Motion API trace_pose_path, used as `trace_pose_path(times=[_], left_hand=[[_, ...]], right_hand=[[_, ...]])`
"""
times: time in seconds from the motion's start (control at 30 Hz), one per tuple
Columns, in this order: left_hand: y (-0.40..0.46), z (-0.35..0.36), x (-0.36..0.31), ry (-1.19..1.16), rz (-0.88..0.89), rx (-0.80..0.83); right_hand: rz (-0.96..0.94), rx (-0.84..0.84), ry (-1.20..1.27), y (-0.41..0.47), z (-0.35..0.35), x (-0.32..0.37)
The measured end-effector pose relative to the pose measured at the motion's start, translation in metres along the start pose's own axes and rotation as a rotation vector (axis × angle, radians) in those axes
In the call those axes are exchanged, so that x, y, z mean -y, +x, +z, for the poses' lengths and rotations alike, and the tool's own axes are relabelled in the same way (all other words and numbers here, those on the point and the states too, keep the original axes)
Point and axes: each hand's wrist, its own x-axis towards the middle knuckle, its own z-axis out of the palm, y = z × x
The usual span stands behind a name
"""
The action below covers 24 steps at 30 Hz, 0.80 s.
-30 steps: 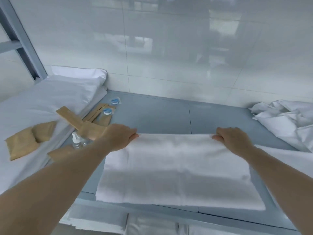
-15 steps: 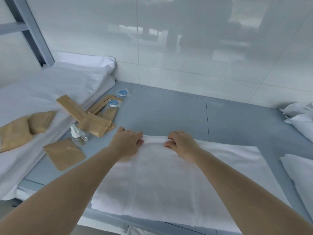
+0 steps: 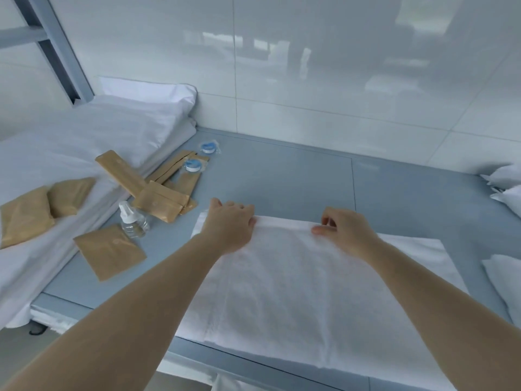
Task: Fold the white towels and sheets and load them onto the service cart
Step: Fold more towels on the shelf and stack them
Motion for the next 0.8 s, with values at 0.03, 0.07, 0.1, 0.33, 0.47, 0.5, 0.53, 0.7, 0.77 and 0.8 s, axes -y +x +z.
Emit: trace_pose_path(times=[0.03,0.07,0.1,0.33,0.47,0.5,0.53,0.7,0.77,0.8], left_hand=[[0.002,-0.001,-0.013,-0.021,0.050,0.006],[0.006,-0.001,-0.028,-0.048,0.089,0.021],[0.010,0.000,-0.043,-0.077,0.123,0.037],[0.036,0.009,-0.114,-0.288,0.169,0.014],[0.038,0.018,-0.115,-0.258,0.060,-0.106],[0.038,0.019,-0.116,-0.228,0.054,-0.096],[0.039,0.020,-0.117,-0.210,0.042,-0.082],[0.046,0.017,-0.137,-0.169,0.099,-0.082],[0.047,0.017,-0.155,-0.192,0.154,-0.066],[0.049,0.017,-0.164,-0.211,0.173,-0.062]], right_hand=[[0.020,0.034,0.001,-0.005,-0.008,-0.016],[0.041,0.071,0.010,-0.010,-0.016,-0.030],[0.059,0.107,0.025,-0.015,-0.022,-0.042],[-0.008,0.165,-0.042,-0.027,-0.030,-0.069],[0.060,0.026,-0.067,-0.028,-0.025,-0.063],[0.048,0.008,-0.095,-0.030,-0.021,-0.063],[0.035,0.002,-0.108,-0.031,-0.018,-0.064],[0.153,0.005,-0.081,-0.050,-0.047,-0.113],[0.230,0.015,-0.040,-0.064,-0.058,-0.135],[0.262,0.018,-0.005,-0.069,-0.061,-0.143]])
